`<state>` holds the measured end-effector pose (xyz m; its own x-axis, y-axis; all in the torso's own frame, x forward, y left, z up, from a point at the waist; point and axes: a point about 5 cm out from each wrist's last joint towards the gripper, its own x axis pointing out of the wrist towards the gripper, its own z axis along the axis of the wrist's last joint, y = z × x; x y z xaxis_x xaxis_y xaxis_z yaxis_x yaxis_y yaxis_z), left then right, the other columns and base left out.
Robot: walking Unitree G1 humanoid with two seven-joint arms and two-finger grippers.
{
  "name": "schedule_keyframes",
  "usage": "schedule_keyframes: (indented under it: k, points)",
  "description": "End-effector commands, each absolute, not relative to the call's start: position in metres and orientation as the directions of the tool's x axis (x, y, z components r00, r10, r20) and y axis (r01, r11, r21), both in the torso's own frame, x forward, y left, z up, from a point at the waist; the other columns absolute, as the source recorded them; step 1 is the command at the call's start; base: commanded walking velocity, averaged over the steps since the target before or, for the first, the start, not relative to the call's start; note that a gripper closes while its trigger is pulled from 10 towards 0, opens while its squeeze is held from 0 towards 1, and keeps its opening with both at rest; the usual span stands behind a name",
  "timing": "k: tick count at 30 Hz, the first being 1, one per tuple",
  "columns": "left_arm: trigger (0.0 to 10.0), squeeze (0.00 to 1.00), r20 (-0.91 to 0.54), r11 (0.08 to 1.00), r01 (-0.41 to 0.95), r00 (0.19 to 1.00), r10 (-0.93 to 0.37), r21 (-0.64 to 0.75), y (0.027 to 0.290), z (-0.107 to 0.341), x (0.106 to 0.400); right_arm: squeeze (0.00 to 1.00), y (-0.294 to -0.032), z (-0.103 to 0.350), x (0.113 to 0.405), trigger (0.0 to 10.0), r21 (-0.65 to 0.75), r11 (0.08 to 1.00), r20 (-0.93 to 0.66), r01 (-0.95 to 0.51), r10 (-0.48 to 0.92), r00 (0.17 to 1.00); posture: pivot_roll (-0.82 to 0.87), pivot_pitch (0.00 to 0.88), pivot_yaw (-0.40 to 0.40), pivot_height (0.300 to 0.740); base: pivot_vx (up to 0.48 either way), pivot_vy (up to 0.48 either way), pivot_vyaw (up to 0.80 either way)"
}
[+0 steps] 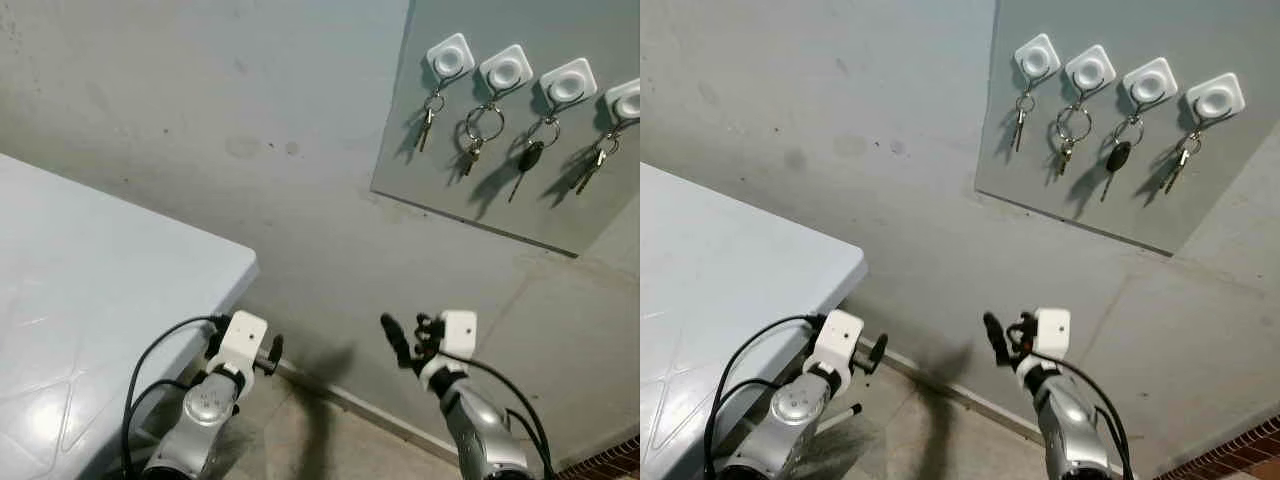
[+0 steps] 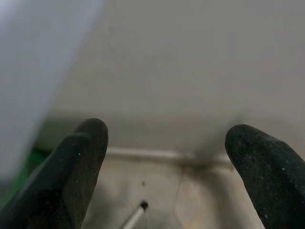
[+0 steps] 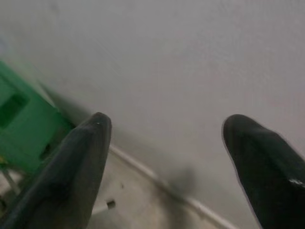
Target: Hang keys on a hook
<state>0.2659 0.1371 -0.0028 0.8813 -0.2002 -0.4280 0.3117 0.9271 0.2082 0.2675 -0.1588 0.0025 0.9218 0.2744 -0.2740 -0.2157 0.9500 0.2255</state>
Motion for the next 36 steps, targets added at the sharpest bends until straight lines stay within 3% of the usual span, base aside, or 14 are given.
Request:
schedule_keyframes:
  k: [1,9,20,31,32,33,34,36]
  points:
    - [10.0,0.00,-0.455,0.924,0.330,0.865,-0.213,0.195,0.137,-0.011,0.261,1.00,-0.161,-0.009,0.259,10.0,0.189,0.958,-0.331,-0.215,0.268,0.905,0.03,0.000,-0.025,0.740,0.000,0.000,0.00]
    - [10.0,0.00,-0.546,0.881,0.404,0.809,-0.219,0.246,0.134,-0.036,0.247,1.00,-0.173,-0.044,0.229,10.0,0.110,0.980,-0.520,-0.165,0.199,0.831,0.03,0.000,-0.020,0.740,0.000,0.000,0.00]
    - [10.0,0.00,-0.723,0.931,0.301,0.688,-0.060,0.209,0.159,-0.070,0.208,1.00,-0.198,-0.074,0.186,10.0,-0.007,0.996,-0.710,-0.090,0.059,0.702,0.03,0.000,-0.016,0.740,0.000,0.000,0.00]
    - [10.0,0.00,-0.804,0.955,0.236,0.595,0.003,0.178,0.169,-0.089,0.172,1.00,-0.209,-0.095,0.141,10.0,-0.030,0.998,-0.828,-0.047,0.001,0.561,0.02,0.000,-0.011,0.740,0.000,0.000,0.00]
    - [10.0,0.00,-0.809,0.958,0.226,0.587,0.010,0.176,0.172,-0.091,0.168,0.91,-0.209,-0.097,0.136,10.0,-0.030,0.998,-0.837,-0.047,0.000,0.547,0.02,0.000,-0.011,0.740,0.000,0.000,0.00]
    - [10.0,0.00,-0.809,0.958,0.226,0.587,0.010,0.176,0.172,-0.091,0.168,0.91,-0.209,-0.097,0.136,10.0,-0.030,0.998,-0.837,-0.047,0.000,0.547,0.02,0.000,-0.011,0.740,0.000,0.000,0.00]
    - [10.0,0.00,-0.813,0.961,0.214,0.581,0.018,0.174,0.174,-0.092,0.165,0.00,-0.209,-0.098,0.133,10.0,-0.023,0.999,-0.845,-0.037,0.001,0.536,0.02,0.000,-0.010,0.740,0.000,0.000,0.00]
    - [10.0,0.00,-0.815,0.962,0.208,0.578,0.023,0.174,0.175,-0.092,0.164,0.00,-0.209,-0.099,0.131,10.0,-0.015,0.999,-0.848,-0.030,0.004,0.530,0.02,0.000,-0.010,0.740,0.000,0.000,0.00]
